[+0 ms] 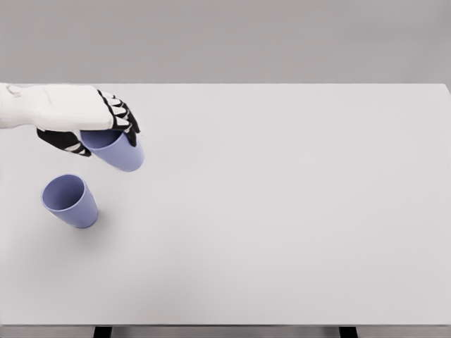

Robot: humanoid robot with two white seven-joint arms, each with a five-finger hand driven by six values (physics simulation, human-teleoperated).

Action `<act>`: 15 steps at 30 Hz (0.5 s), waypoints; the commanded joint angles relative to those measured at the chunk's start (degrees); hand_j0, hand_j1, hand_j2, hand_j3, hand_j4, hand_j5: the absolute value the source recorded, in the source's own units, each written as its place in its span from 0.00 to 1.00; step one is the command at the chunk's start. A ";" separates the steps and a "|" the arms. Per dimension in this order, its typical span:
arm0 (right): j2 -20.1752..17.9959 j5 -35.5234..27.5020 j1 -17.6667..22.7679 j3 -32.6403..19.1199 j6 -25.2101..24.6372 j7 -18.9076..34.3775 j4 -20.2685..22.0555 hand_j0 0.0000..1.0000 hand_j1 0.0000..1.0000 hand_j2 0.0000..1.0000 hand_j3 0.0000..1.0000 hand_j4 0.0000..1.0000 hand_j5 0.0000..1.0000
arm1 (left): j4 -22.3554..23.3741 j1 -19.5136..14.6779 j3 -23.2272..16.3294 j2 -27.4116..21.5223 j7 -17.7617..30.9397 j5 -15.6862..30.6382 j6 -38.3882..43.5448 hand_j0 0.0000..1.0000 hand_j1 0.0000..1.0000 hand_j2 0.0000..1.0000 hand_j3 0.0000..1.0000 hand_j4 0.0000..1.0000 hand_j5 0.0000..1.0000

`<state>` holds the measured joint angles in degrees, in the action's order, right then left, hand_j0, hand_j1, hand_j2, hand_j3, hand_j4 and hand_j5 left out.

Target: Place the right cup on the left cup with left arm

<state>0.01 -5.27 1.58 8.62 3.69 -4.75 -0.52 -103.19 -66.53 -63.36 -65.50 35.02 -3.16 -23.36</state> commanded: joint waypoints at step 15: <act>-0.01 -0.01 0.00 0.00 0.00 0.00 -0.01 1.00 1.00 1.00 1.00 1.00 1.00 | 0.00 -1.58 0.08 -6.22 -0.02 2.72 -4.24 0.63 0.63 0.63 0.63 0.63 0.63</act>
<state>0.01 -5.27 1.58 8.62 3.69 -4.75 -0.52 -103.19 -68.12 -63.33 -70.63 35.00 -1.00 -27.00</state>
